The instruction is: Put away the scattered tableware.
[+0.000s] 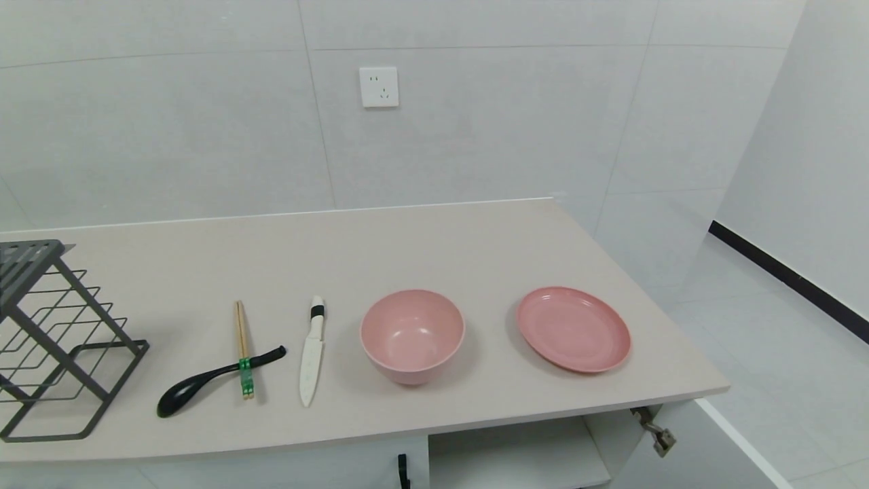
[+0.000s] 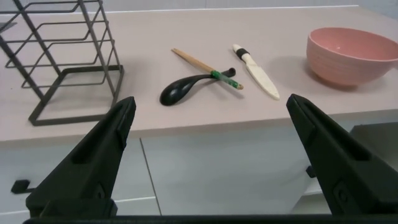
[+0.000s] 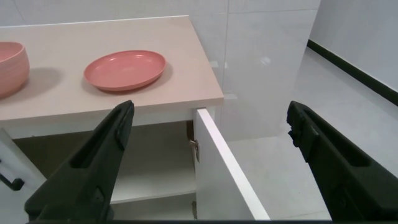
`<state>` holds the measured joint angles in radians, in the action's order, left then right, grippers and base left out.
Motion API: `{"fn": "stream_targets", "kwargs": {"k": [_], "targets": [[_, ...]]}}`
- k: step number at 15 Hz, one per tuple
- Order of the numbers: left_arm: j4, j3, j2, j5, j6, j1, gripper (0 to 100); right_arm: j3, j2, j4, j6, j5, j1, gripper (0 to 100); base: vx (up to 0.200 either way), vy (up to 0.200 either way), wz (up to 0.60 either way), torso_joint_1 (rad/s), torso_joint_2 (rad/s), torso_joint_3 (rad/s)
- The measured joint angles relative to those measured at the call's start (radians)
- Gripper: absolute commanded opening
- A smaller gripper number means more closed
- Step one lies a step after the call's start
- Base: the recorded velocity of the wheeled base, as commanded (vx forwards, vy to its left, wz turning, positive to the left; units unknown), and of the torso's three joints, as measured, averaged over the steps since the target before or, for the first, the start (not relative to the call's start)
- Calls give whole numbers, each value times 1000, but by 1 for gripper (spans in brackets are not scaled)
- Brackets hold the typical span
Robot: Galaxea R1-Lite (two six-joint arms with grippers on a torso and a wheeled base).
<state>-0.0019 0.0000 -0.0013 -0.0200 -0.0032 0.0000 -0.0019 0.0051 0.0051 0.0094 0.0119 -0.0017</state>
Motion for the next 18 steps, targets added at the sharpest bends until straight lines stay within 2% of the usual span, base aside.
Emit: {"fn": "stream_targets", "kwargs": {"k": [3, 6, 13, 16, 18], "targets": [[0, 0, 0, -1, 0, 0, 100, 0, 0, 1, -2, 0, 0, 100, 0, 0, 0, 290, -38, 238], [0, 0, 0, -1, 1, 0, 100, -1, 0, 0, -8, 6, 0, 100, 0, 0, 0, 52, -10, 45], [-2, 0, 0, -1, 0, 0, 100, -2, 0, 0, -2, 5, 0, 100, 0, 0, 0, 193, -442, -239], [0, 0, 0, -1, 0, 0, 100, -1, 0, 1, -1, 5, 0, 100, 0, 200, 0, 40, -93, -54], [-1, 0, 0, -1, 0, 0, 100, -1, 0, 1, -1, 6, 0, 100, 0, 0, 0, 0, 0, 0]]}}
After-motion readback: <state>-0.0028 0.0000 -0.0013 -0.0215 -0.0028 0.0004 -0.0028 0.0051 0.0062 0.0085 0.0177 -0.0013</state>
